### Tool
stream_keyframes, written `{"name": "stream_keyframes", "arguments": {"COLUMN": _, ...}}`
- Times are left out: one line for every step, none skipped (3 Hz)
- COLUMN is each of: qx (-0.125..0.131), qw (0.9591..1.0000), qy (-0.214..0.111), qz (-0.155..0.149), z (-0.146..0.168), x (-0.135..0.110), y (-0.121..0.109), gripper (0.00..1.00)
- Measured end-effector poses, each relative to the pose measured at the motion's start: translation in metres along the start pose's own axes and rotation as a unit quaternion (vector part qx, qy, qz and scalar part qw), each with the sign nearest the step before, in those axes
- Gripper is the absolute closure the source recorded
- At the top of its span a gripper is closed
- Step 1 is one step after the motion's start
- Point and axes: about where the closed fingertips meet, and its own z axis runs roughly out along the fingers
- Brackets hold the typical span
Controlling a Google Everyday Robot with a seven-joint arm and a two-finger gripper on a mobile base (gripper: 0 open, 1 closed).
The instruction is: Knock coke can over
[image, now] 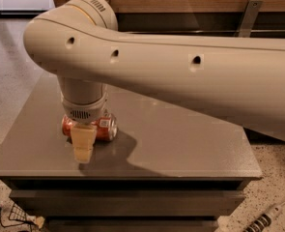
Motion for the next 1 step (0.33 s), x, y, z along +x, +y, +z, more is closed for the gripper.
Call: {"name": "stream_keyframes", "arguments": {"qx": 0.000, "qw": 1.0000, "qy": 0.000, "qz": 0.000, "z": 0.0000, "x": 0.0000, "y": 0.0000, "gripper": 0.00}}
